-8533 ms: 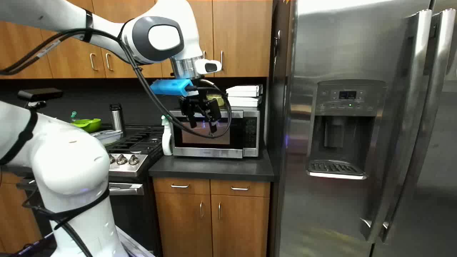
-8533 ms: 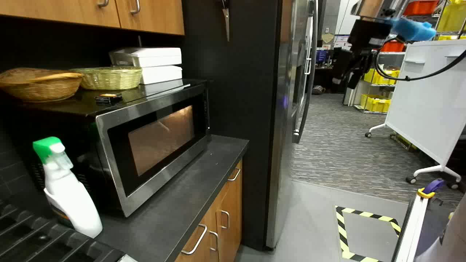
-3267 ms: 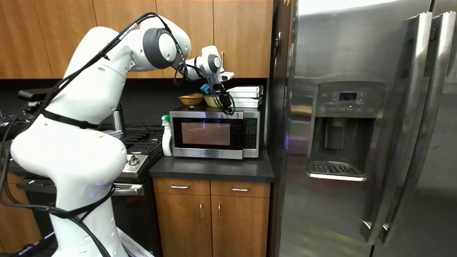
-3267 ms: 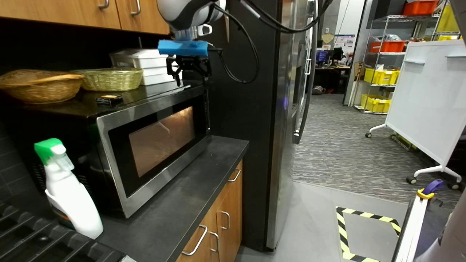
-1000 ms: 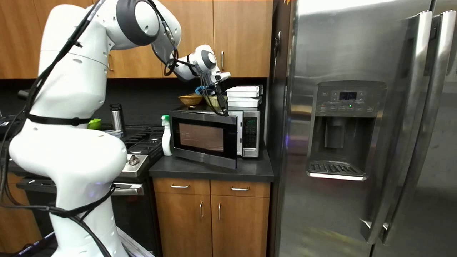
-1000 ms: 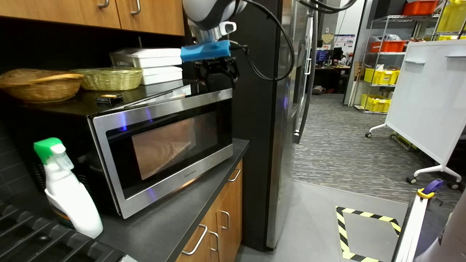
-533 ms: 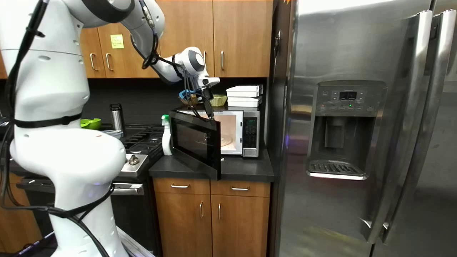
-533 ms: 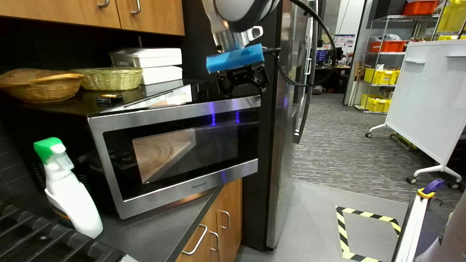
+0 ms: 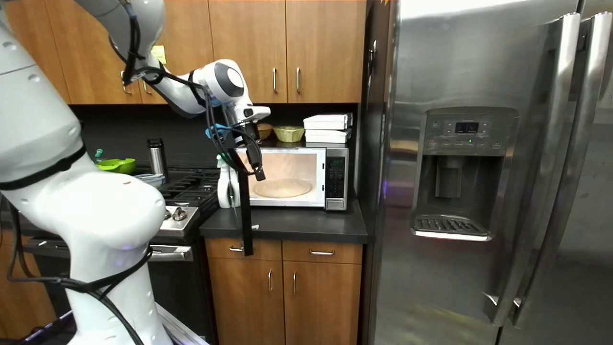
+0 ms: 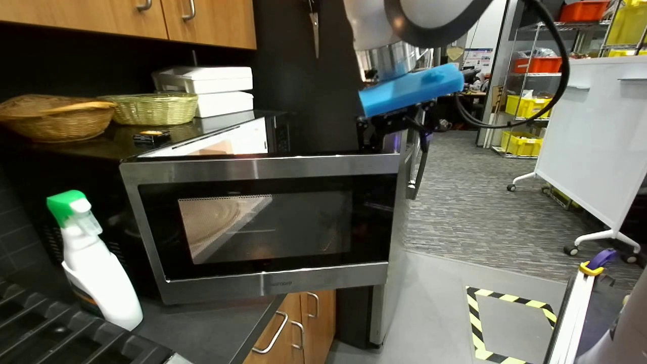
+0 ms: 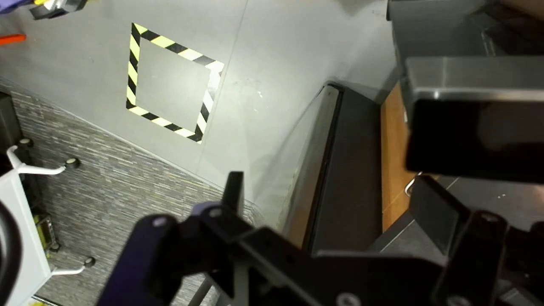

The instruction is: Open the microwave door.

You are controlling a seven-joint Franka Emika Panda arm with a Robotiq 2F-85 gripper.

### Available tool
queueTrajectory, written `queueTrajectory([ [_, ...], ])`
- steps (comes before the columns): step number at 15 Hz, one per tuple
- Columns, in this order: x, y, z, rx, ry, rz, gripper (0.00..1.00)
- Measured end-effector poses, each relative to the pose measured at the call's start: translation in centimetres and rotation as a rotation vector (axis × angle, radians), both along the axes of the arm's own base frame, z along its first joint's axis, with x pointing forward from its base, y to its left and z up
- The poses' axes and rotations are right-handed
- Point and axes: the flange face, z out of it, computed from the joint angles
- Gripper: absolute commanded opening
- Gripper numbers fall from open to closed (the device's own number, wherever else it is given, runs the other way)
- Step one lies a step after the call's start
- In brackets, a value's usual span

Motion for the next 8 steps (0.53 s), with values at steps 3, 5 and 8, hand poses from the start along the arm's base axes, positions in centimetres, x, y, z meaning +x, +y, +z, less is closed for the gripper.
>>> queueTrajectory([
  [3, -4.2, -0.6, 1.5, 0.029, -0.012, 0.146, 1.0],
  [5, -6.7, -1.2, 2.4, 0.06, -0.021, 0.242, 1.0],
  [8, -10.6, -2.3, 3.0, 0.145, -0.015, 0.392, 1.0],
])
